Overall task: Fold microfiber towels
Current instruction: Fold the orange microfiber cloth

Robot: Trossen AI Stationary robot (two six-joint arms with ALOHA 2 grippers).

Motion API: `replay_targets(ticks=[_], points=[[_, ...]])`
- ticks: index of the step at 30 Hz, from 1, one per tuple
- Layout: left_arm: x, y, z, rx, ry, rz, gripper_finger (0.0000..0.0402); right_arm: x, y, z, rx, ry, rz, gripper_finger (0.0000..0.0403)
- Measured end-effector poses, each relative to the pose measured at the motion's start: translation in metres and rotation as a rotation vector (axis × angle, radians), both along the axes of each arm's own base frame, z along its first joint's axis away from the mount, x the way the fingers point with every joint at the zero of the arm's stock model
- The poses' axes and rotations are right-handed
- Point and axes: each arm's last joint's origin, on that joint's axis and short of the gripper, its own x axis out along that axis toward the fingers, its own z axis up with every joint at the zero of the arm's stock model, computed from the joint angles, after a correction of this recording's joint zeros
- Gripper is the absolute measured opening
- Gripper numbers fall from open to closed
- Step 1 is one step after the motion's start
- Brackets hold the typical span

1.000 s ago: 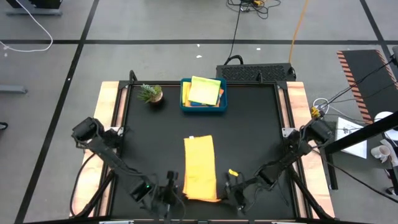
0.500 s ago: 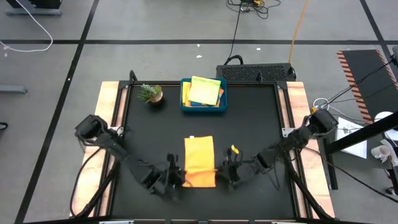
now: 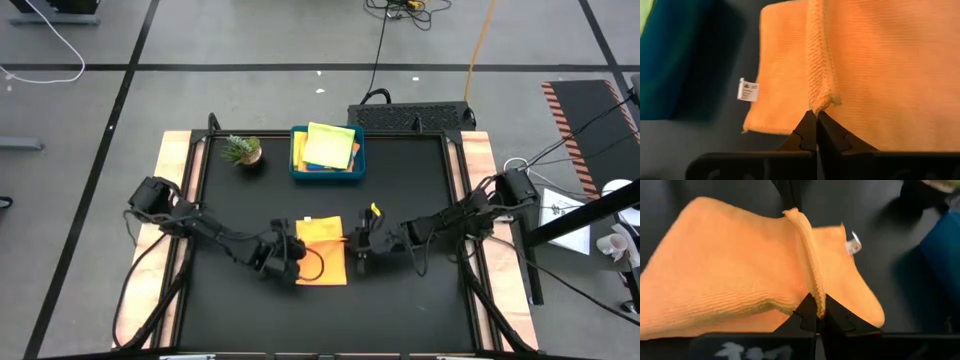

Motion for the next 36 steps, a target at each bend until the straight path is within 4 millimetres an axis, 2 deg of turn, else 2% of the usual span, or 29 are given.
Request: replay_targets(ticks=[5, 9, 17, 25, 31, 36], points=[[0.003, 0.020, -0.012, -0.042, -0.031, 0.010, 0.0004, -0.003, -0.021, -0.008, 0.062, 0.018, -0.042, 0.0000], [0.004, 0.030, -0.017, -0.057, -0.056, 0.041, 0.0016, -0.004, -0.030, -0.010, 0.077, -0.005, -0.051, 0.0000], [0.004, 0.032, -0.018, -0.062, -0.053, 0.050, 0.0006, 0.000, -0.036, -0.005, 0.114, -0.065, -0.003, 0.0021], [0.002, 0.034, -0.019, -0.052, -0.053, 0.099, 0.0022, -0.001, -0.038, -0.006, 0.131, -0.061, -0.024, 0.0075], [0.002, 0.036, -0.019, -0.053, -0.057, 0.120, 0.0008, -0.001, -0.038, -0.006, 0.132, -0.054, -0.028, 0.0125], [0.003, 0.041, -0.019, -0.045, -0.080, 0.167, 0.0020, -0.003, -0.038, -0.001, 0.134, -0.060, -0.028, 0.0145]])
